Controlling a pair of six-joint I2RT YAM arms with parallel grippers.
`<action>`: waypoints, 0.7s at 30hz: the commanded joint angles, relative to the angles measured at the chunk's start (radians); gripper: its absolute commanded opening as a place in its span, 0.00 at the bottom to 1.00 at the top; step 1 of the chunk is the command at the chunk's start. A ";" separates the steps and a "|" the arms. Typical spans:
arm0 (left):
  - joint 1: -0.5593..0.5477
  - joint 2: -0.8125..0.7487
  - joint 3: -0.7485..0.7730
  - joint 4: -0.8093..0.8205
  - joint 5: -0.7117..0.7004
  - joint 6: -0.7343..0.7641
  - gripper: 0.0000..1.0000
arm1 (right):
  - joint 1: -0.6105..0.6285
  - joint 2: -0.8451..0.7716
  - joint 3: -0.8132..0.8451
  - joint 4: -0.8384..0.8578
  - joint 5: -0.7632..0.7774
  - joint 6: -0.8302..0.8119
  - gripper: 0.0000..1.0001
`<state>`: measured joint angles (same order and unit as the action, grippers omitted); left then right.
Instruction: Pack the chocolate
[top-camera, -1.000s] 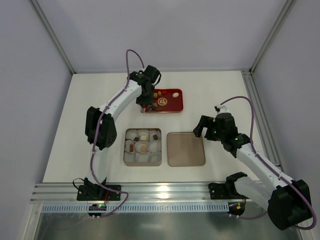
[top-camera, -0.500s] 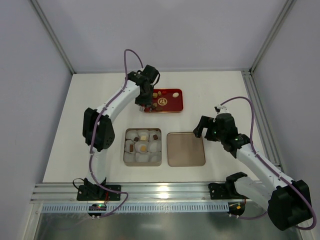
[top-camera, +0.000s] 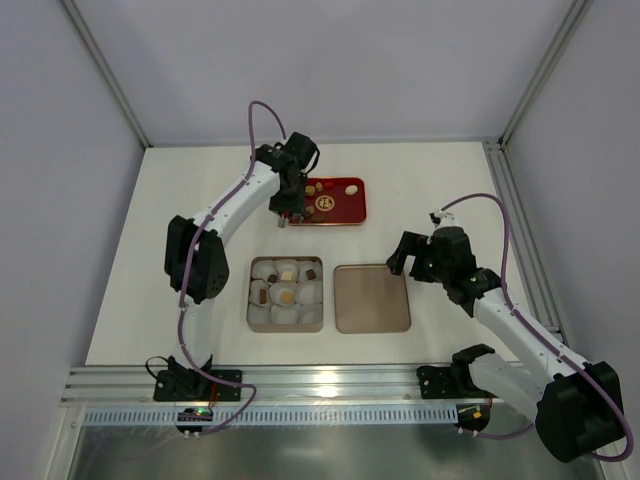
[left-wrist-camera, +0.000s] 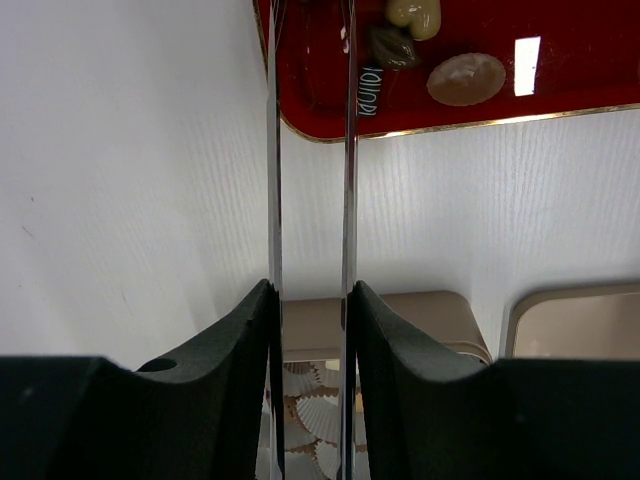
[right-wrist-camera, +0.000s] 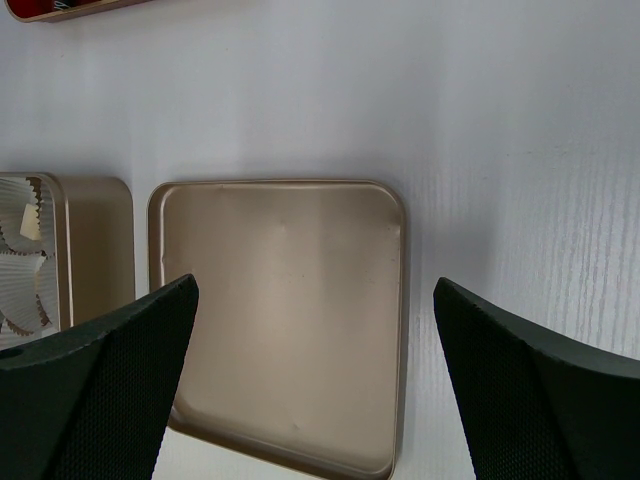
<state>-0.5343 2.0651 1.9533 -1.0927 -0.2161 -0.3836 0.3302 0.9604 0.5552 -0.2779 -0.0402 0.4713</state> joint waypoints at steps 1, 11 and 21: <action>0.002 -0.051 0.012 -0.001 0.003 0.015 0.37 | 0.003 -0.006 0.005 0.025 -0.001 0.000 1.00; 0.002 -0.030 0.029 -0.004 0.004 0.018 0.39 | 0.003 -0.011 0.006 0.019 0.003 -0.005 1.00; 0.002 -0.017 0.045 -0.009 0.018 0.015 0.37 | 0.003 -0.008 0.006 0.019 0.006 -0.008 1.00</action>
<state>-0.5346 2.0651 1.9614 -1.0969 -0.2085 -0.3824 0.3302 0.9604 0.5552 -0.2779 -0.0402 0.4706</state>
